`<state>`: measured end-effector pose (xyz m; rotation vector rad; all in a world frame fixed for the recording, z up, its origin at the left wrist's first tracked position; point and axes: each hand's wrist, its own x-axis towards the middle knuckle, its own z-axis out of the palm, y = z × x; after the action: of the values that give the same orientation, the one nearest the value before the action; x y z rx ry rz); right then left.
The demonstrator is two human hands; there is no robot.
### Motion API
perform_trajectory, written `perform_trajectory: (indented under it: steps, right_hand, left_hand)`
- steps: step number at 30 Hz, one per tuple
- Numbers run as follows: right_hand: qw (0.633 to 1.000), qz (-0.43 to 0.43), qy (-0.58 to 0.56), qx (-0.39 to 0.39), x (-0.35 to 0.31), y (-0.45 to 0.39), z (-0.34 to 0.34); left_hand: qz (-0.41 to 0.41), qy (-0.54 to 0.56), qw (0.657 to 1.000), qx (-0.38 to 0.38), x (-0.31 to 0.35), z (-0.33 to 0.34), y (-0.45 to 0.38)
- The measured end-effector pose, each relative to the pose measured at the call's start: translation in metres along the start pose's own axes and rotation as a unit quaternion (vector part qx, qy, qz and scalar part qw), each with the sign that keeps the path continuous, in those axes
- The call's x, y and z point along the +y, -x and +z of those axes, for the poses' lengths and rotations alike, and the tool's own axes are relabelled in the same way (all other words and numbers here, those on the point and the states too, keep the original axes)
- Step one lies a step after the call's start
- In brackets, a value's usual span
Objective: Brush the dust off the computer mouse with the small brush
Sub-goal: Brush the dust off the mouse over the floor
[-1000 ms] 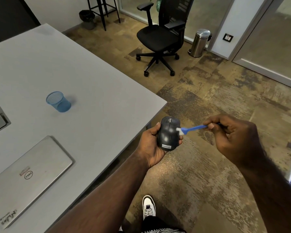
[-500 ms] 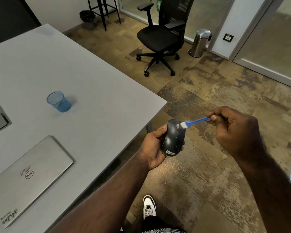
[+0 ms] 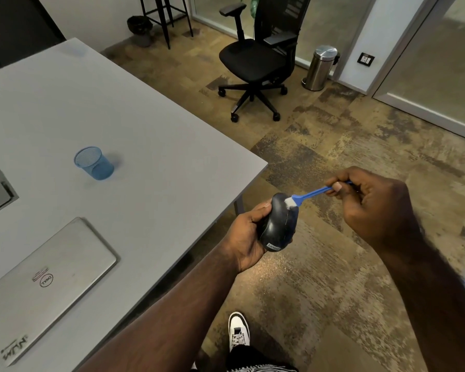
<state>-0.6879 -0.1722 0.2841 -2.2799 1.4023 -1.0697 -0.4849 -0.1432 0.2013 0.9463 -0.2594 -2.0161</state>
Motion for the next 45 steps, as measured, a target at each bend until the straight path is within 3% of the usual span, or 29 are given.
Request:
perform_trajectory:
  steps: [13,17,21,25,29,33,37,41,45]
  right_hand:
    - [1.0,-0.021,0.0,-0.023,0.0,0.001,0.0]
    - [1.0,0.005,0.001,0.008,0.003,0.0,0.0]
    - [0.998,-0.048,-0.013,-0.04,-0.001,0.003,0.001]
    - [0.999,-0.032,-0.008,-0.002,0.001,0.005,0.002]
    - [0.996,-0.06,-0.02,-0.055,-0.002,0.007,0.004]
    - [0.999,-0.039,-0.016,-0.012,-0.003,0.006,0.004]
    - [0.995,-0.063,-0.029,-0.067,-0.007,0.008,0.005]
    - [0.998,-0.051,-0.019,-0.023,-0.007,0.01,0.006]
    - [0.992,-0.078,-0.038,-0.095,-0.011,0.016,0.012]
  left_hand:
    - [0.002,0.013,1.0,0.0,0.003,0.0,-0.001]
    - [-0.004,0.028,1.0,-0.01,0.005,0.0,0.001]
    - [-0.007,0.049,0.999,-0.011,0.007,0.0,0.001]
    - [-0.007,0.046,0.999,-0.017,0.007,0.0,0.001]
    - [-0.012,0.055,0.998,-0.008,0.006,-0.001,0.001]
    - [-0.012,0.051,0.999,-0.001,0.004,-0.002,0.001]
    - [-0.002,0.05,0.999,0.012,0.005,-0.001,-0.001]
    - [0.001,0.052,0.998,0.017,0.003,-0.002,-0.002]
    - [0.015,0.068,0.997,0.016,0.004,0.002,-0.003]
